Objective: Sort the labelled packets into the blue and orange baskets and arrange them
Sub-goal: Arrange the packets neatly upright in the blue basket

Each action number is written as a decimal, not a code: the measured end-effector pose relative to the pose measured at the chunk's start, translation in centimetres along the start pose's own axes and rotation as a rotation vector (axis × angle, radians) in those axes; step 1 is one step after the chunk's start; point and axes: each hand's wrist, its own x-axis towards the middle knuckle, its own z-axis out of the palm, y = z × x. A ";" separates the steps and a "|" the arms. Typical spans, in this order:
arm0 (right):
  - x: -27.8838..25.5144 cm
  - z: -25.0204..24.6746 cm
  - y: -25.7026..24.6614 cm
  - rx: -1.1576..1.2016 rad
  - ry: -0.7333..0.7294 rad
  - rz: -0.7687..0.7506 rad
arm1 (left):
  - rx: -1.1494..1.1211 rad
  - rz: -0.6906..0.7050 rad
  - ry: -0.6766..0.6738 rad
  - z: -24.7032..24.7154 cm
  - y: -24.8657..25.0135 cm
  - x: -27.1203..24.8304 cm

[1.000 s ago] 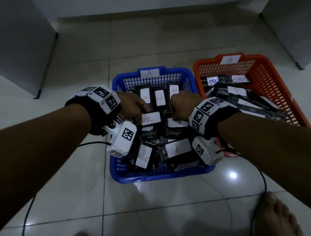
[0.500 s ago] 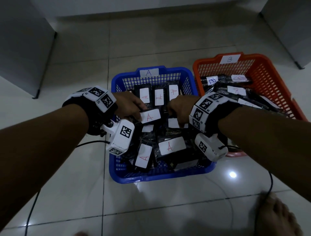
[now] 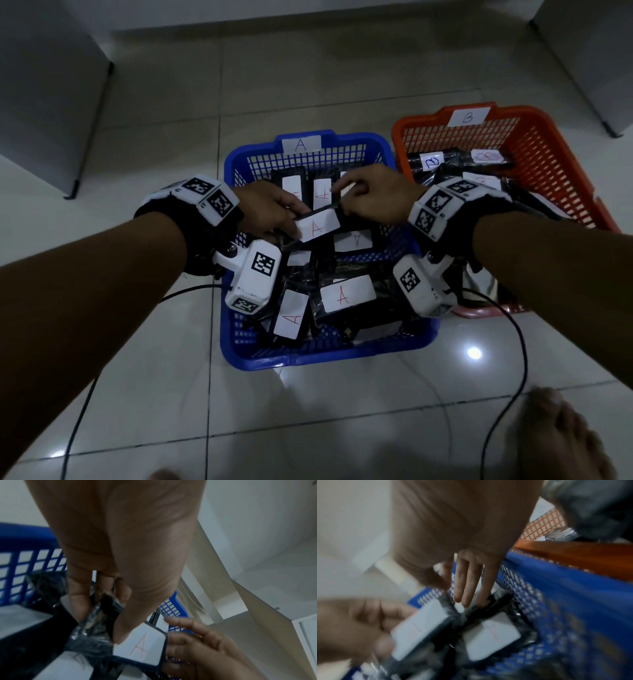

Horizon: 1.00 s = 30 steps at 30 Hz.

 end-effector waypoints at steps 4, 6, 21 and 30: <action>0.1 -0.1 -0.8 0.011 -0.114 0.004 | -0.058 0.019 0.039 0.9 -0.1 0.3; 0.4 -0.3 -1.0 -0.057 -0.134 0.022 | -0.026 0.015 0.067 1.5 -0.1 0.5; 1.3 -1.7 -0.7 -0.483 -0.131 0.022 | 0.744 -0.006 0.230 4.0 0.7 0.8; 1.9 0.0 0.0 -0.761 -0.230 -0.019 | 0.808 0.075 0.183 4.4 1.1 -0.1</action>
